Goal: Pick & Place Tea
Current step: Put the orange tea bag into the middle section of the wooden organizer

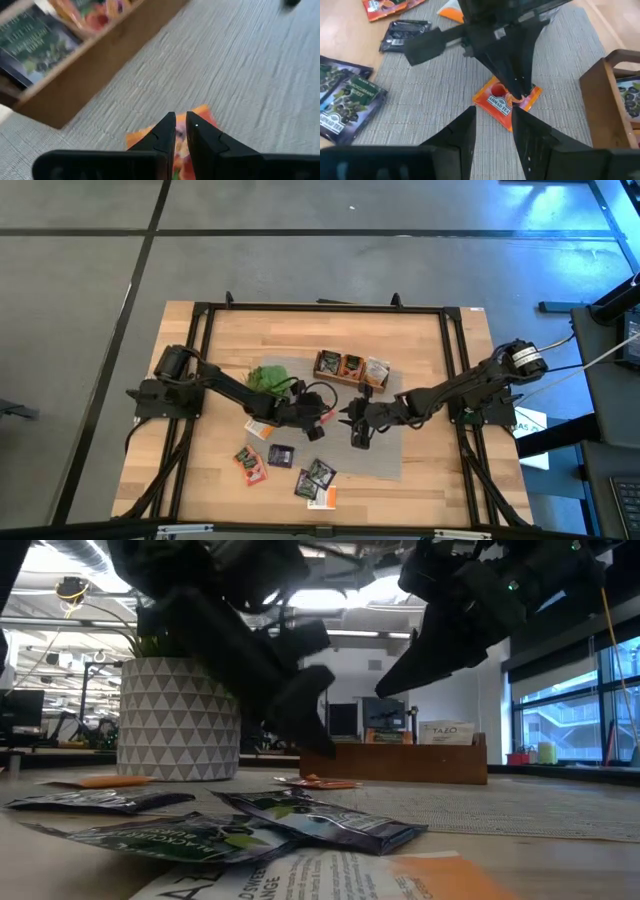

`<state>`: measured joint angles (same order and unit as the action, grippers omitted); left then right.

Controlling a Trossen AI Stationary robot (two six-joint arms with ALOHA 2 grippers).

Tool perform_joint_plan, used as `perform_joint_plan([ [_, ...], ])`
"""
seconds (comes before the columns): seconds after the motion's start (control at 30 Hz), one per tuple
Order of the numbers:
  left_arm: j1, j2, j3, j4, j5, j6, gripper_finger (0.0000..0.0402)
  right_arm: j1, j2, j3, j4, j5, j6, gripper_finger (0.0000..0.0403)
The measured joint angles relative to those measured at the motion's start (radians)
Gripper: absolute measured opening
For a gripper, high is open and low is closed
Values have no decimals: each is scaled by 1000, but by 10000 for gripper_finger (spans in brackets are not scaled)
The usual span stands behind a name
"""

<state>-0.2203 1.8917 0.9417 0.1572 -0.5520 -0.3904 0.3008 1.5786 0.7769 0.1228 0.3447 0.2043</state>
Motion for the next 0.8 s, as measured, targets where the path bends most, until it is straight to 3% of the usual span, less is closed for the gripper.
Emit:
perform_joint_plan([
  [0.53,25,28,0,-106,80,-99,42,-3,157,0,93,1,-1,127],
  [0.8,20,28,0,-98,96,-120,38,-3,187,0,146,1,-84,127],
])
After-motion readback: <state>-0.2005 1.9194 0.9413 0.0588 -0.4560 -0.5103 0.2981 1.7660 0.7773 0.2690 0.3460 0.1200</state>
